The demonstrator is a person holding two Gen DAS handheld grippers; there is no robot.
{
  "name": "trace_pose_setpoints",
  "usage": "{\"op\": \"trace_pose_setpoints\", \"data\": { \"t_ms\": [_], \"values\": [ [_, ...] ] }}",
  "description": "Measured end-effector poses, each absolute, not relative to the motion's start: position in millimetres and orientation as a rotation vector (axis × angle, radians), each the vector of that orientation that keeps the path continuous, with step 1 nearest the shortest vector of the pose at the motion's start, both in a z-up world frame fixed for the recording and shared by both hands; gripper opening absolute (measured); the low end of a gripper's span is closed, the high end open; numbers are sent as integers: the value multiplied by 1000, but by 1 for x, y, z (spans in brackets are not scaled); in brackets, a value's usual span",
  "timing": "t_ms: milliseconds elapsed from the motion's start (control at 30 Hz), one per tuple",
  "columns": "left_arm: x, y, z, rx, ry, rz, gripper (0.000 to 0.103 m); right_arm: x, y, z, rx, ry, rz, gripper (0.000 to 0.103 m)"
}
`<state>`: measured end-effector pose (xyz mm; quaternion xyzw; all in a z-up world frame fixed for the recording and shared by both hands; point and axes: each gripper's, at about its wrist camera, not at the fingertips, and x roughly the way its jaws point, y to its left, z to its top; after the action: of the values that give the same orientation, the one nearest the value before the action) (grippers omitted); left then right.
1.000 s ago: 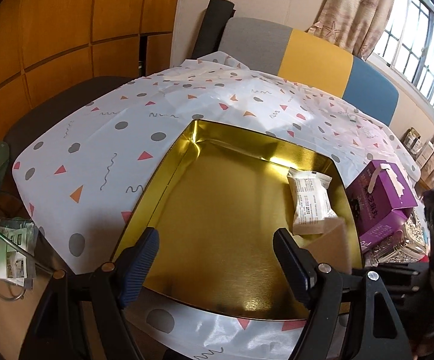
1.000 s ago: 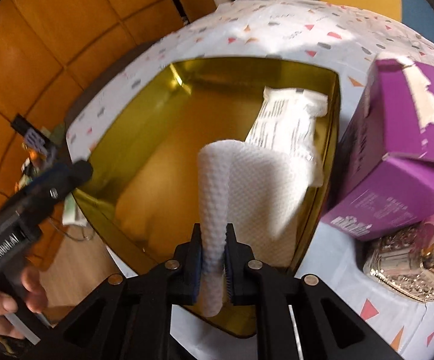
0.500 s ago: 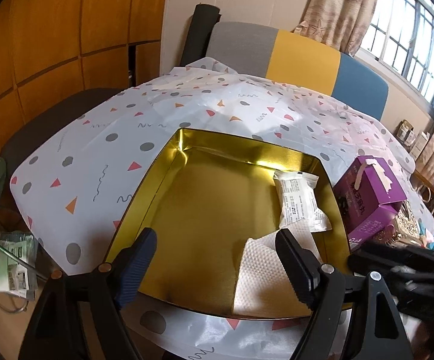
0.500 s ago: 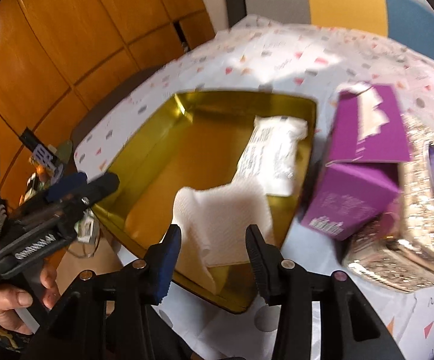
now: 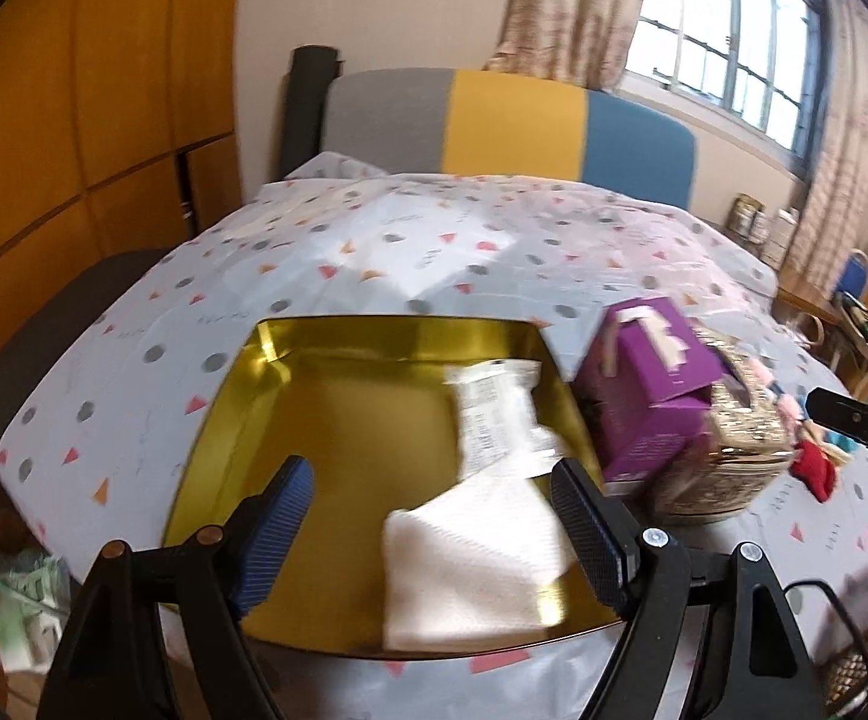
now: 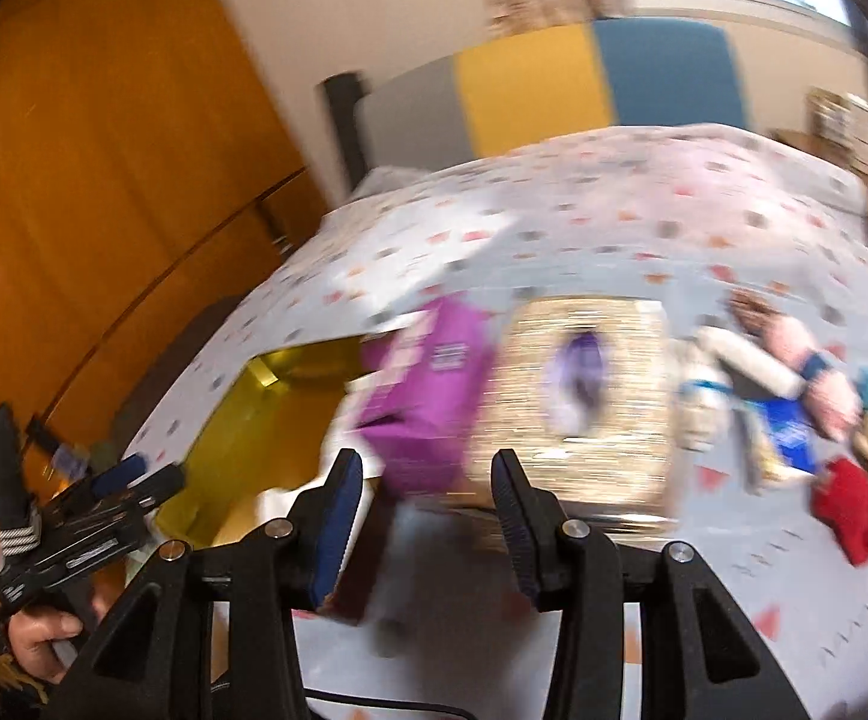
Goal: Organize soft objects
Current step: 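Grasp the grey glove with the right gripper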
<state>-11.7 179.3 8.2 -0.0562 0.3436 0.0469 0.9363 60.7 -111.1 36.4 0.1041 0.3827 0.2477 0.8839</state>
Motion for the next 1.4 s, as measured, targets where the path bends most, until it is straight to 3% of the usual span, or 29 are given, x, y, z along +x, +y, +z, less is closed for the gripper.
{"op": "trace_pose_setpoints", "data": {
  "t_ms": [433,967,1200,1400],
  "values": [
    [-2,116,7,-31,742,-67,83,135,-249,-18,532,923,239,44],
    [16,116,-4,-39,793,-60,84,243,-230,-77,601,1134,311,40],
    [21,109,-1,-31,793,-75,84,253,-224,-100,542,1205,289,42],
    [25,96,18,-9,745,-116,84,238,-229,-96,499,1228,332,35]
  ]
}}
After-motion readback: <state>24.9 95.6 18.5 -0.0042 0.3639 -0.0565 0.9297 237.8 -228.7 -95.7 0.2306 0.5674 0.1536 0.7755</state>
